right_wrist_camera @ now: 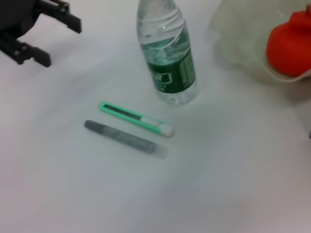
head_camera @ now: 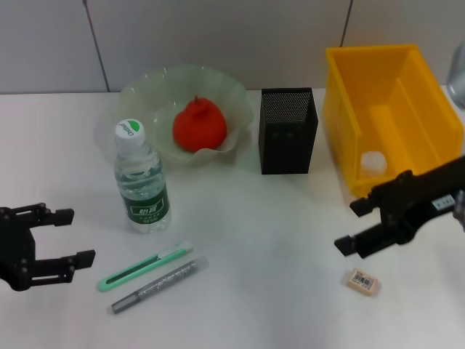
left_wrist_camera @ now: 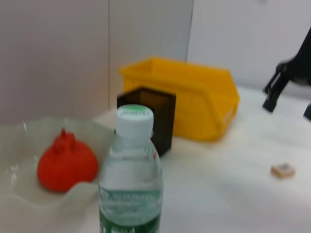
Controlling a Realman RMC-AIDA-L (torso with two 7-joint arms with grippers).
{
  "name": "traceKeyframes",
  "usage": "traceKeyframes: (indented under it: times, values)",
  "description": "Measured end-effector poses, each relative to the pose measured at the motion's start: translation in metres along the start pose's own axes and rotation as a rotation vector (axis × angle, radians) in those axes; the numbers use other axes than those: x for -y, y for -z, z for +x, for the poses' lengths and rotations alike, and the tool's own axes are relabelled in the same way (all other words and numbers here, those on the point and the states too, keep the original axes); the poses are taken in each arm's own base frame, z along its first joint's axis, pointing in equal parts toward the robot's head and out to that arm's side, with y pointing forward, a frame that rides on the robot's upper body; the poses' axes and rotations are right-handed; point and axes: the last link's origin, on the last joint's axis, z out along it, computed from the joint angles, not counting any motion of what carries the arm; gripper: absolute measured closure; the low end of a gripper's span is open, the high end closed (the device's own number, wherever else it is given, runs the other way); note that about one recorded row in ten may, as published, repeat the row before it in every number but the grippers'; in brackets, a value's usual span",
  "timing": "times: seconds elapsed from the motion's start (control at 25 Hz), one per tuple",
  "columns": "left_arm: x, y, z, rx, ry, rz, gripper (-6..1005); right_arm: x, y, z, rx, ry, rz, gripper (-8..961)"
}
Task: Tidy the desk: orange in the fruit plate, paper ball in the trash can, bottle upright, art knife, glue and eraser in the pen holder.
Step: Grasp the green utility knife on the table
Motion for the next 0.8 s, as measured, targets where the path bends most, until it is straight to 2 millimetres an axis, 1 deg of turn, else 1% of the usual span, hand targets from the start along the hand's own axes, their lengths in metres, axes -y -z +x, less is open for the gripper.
traceKeyframes:
  times: [0.04, 0.08, 0.12, 0.16, 0.2, 0.24, 0.32, 0.36, 0.4, 0.44, 0.48, 0.52, 0.56, 0.6, 0.64, 0.72, 0.76, 0.8]
  values:
    - [0.005, -0.006, 0.012, 0.112, -0.011, -0.022, 244, -0.001, -0.001, 0.005, 0.016, 0.015, -0.01, 153]
    - [0.006, -0.009, 0.018, 0.176, -0.017, -0.03, 248, -0.002, -0.001, 0.01, 0.034, 0.029, -0.021, 153]
    - [0.006, -0.009, 0.018, 0.176, -0.017, -0.03, 252, -0.003, -0.002, 0.015, 0.058, 0.044, -0.029, 153]
    - [0.008, -0.012, 0.023, 0.231, -0.024, -0.03, 255, -0.004, -0.004, 0.023, 0.114, 0.071, -0.044, 153]
    - [0.008, -0.012, 0.023, 0.231, -0.024, -0.03, 259, -0.004, -0.004, 0.023, 0.114, 0.071, -0.044, 153]
    - [0.012, -0.021, 0.035, 0.327, -0.029, -0.018, 263, -0.004, -0.004, 0.032, 0.183, 0.101, -0.065, 153]
    - [0.013, -0.029, 0.045, 0.384, -0.038, -0.01, 271, -0.004, -0.005, 0.035, 0.209, 0.111, -0.074, 153]
    - [0.013, -0.033, 0.049, 0.404, -0.044, -0.011, 274, -0.003, -0.007, 0.044, 0.252, 0.131, -0.086, 154]
    - [0.013, -0.033, 0.049, 0.404, -0.044, -0.011, 278, -0.003, -0.007, 0.044, 0.252, 0.131, -0.086, 154]
    - [0.012, -0.04, 0.055, 0.454, -0.058, -0.003, 282, -0.001, -0.01, 0.05, 0.272, 0.136, -0.092, 154]
    - [0.012, -0.04, 0.055, 0.454, -0.058, -0.003, 286, -0.001, -0.01, 0.05, 0.272, 0.136, -0.092, 154]
    - [0.011, -0.047, 0.06, 0.491, -0.065, 0.013, 289, 0.0, -0.011, 0.054, 0.282, 0.137, -0.095, 154]
    - [0.011, -0.047, 0.06, 0.491, -0.065, 0.013, 293, 0.002, -0.013, 0.058, 0.299, 0.143, -0.092, 154]
    - [0.008, -0.059, 0.067, 0.538, -0.077, 0.021, 297, 0.002, -0.013, 0.058, 0.299, 0.143, -0.092, 154]
    - [0.007, -0.065, 0.07, 0.569, -0.079, 0.033, 301, 0.003, -0.013, 0.06, 0.309, 0.146, -0.087, 154]
    - [0.005, -0.072, 0.072, 0.61, -0.09, 0.051, 308, 0.006, -0.013, 0.063, 0.331, 0.148, -0.08, 155]
    - [0.005, -0.072, 0.072, 0.61, -0.09, 0.051, 312, 0.008, -0.012, 0.064, 0.349, 0.149, -0.072, 155]
    - [0.004, -0.082, 0.073, 0.658, -0.098, 0.077, 316, 0.008, -0.012, 0.064, 0.349, 0.149, -0.072, 155]
